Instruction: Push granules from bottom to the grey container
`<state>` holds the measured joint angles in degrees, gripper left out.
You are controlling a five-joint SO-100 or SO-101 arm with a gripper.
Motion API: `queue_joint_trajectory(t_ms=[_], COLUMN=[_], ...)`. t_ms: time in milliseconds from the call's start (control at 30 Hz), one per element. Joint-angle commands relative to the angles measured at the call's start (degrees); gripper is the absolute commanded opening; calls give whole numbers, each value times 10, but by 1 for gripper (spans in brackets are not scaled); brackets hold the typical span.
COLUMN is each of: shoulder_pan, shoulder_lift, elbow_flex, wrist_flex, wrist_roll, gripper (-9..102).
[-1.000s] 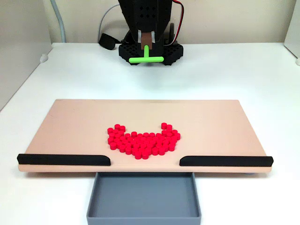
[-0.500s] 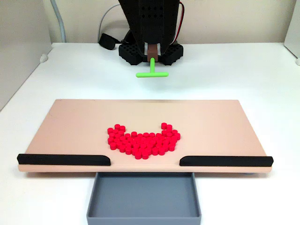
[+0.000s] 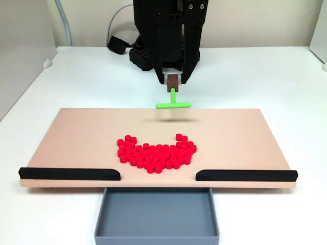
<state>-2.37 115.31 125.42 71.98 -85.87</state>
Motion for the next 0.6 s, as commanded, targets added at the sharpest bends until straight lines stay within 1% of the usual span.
queue_joint_trajectory(t_ms=[0,67,200,367,567], shoulder_pan=[-9,-12,-16,-10,-8], shoulder_lift=[-3,-10,-22,-38,-47], elbow_flex=[4,4,25,40,49], wrist_flex=[-23,-30,-80,-120,-134], wrist_roll=[7,12,24,19,26], gripper=[0,0,0,0,0])
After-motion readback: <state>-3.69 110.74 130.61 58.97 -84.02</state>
